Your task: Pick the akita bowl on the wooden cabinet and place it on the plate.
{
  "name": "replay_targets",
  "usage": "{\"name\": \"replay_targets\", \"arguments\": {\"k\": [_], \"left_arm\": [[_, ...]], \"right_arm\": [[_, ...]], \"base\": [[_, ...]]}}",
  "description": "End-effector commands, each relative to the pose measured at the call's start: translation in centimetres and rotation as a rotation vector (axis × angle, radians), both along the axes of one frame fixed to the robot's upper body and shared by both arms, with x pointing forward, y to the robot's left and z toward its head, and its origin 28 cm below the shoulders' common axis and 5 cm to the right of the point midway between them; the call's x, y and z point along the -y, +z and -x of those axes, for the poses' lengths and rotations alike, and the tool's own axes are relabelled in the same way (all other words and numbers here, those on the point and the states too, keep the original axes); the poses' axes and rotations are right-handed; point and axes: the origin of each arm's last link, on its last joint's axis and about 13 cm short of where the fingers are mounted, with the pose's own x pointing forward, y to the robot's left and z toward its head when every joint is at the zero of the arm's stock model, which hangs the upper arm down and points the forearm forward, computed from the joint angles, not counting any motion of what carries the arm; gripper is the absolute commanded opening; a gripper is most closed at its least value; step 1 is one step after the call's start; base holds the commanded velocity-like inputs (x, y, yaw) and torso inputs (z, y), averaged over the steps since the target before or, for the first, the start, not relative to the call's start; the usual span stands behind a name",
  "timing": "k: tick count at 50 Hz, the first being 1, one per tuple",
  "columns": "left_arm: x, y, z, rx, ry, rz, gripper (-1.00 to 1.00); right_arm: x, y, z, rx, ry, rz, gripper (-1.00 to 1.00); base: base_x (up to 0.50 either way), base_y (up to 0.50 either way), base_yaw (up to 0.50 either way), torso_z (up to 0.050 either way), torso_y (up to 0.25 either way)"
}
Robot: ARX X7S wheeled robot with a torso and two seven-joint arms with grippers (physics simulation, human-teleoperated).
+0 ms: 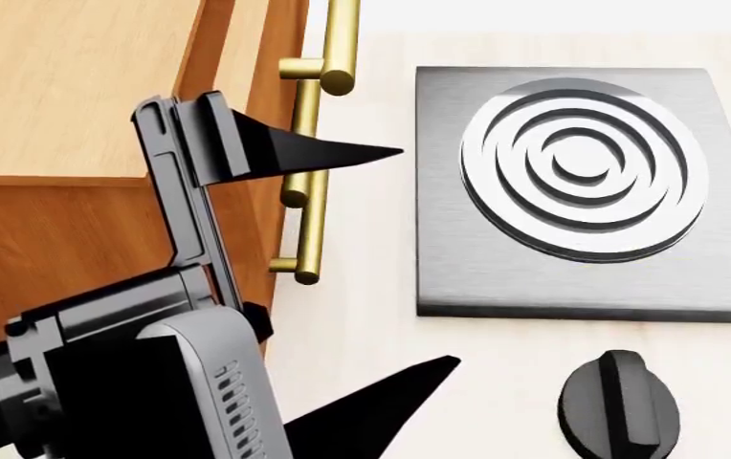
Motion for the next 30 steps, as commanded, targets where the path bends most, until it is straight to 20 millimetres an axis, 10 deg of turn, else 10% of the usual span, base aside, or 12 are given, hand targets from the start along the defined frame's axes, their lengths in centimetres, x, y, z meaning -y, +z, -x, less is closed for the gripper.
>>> {"name": "replay_targets", "arguments": {"k": [1,30], "left_arm": [[0.1,-0.1,0.0,0.000,-0.006,0.003,1.00],[0.1,-0.6,-0.3,-0.013,0.000,0.013,1.00]], "right_arm": [[0.9,-0.3,-0.8,0.007,-0.052,-0.086,-1.00],[2.1,1.5,-1.9,0.130,-0.124,-0.153,-1.00]], "base": [[0.00,0.00,0.00,0.000,0.000],[0.00,0.00,0.00,0.000,0.000]]}}
